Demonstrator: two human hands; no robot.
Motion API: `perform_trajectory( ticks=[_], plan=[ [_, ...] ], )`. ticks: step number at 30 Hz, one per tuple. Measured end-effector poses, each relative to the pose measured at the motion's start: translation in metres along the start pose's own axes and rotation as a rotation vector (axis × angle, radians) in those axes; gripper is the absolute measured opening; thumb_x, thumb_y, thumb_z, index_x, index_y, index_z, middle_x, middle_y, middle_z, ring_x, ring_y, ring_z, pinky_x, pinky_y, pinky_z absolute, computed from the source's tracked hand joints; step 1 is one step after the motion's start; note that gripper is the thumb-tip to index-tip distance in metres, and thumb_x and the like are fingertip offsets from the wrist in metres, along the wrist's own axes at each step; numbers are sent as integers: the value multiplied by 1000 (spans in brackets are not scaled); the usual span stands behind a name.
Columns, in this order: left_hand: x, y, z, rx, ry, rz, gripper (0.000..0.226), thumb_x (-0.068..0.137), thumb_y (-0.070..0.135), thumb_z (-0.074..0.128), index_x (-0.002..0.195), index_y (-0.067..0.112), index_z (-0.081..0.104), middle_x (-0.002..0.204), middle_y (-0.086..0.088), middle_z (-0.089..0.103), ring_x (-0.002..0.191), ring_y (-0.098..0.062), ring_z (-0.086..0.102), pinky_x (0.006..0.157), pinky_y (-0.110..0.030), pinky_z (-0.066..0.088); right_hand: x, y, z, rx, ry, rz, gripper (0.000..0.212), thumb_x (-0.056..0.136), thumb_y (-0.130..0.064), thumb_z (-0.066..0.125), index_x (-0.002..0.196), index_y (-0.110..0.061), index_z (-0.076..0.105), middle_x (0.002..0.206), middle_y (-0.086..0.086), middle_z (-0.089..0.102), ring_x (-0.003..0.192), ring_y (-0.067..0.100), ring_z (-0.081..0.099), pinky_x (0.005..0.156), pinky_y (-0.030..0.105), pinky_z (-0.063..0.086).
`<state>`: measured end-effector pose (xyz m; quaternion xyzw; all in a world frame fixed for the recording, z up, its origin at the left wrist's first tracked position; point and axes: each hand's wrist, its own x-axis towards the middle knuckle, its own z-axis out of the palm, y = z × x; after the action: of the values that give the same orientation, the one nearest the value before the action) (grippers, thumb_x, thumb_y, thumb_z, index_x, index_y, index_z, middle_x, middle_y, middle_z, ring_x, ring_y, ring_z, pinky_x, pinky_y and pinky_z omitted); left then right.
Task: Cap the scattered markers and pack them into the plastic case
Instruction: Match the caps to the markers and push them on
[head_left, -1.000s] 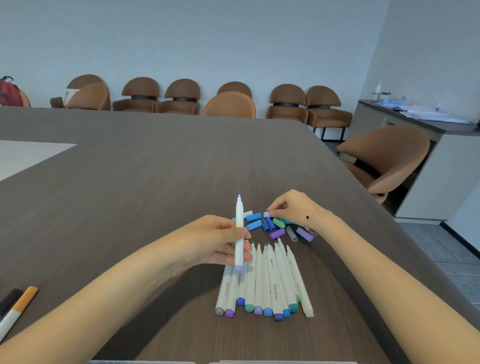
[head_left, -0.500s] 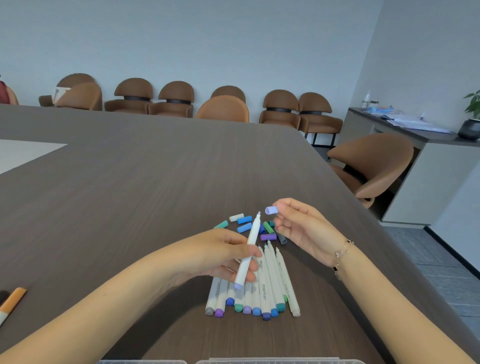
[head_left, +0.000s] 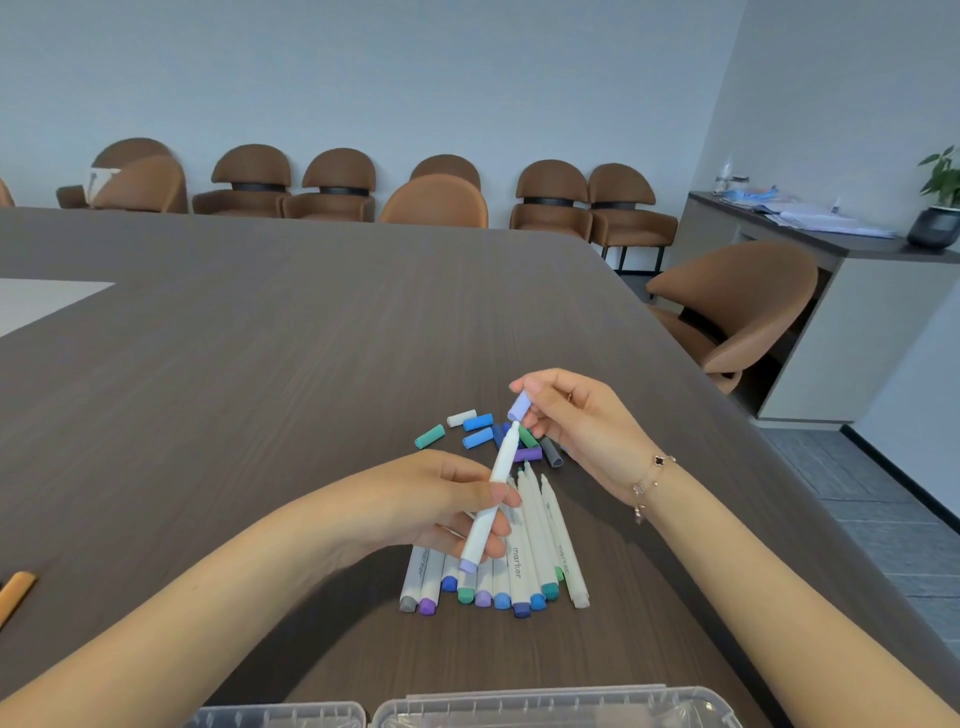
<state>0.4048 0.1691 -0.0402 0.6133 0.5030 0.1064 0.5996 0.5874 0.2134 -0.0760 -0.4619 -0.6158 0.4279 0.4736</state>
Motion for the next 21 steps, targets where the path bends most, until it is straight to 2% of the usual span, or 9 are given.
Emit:
perform_trajectory(
  ticks=[7,10,12,15,18,21],
  plan=[
    [0,0,-2,-27,15,27,24,94,22,51,111,11,65,83,0,69,81,-15,68,81,-26,55,0,-7,5,-142,-106,-18,19,96,-22,50,94,-21,69,80,-9,65,71,1,61,68,14,51],
    [-1,-4,-2,-84,47,48,22,95,21,52,107,11,66,85,-1,72,80,-15,71,79,-25,57,-2,-9,7,-105,-144,10,19,94,-25,53,106,-20,67,96,-11,69,94,7,67,80,23,56],
    [0,-6,-1,-153,77,72,22,95,21,53,108,9,66,93,-6,73,83,-17,72,80,-26,58,-5,-11,10,-90,-208,26,28,92,-25,57,120,-24,59,103,-6,71,100,11,67,87,27,55],
    [0,-7,0,-209,101,124,24,95,20,53,110,6,65,103,-10,72,91,-21,71,83,-29,57,-10,-15,17,-124,-235,-8,41,89,-24,62,127,-32,49,99,0,73,96,12,68,91,25,52],
    [1,-8,6,-229,118,143,23,95,19,52,109,7,65,102,-9,72,90,-20,71,82,-29,57,-13,-15,20,-73,-210,-22,39,89,-22,62,124,-34,51,101,1,73,96,11,69,89,24,53],
    [3,-10,16,-252,124,141,21,94,17,52,107,7,66,101,-10,72,89,-20,71,82,-30,57,-19,-17,21,-128,-184,-23,35,89,-19,62,121,-32,54,98,-2,73,93,9,69,82,18,53]
  ],
)
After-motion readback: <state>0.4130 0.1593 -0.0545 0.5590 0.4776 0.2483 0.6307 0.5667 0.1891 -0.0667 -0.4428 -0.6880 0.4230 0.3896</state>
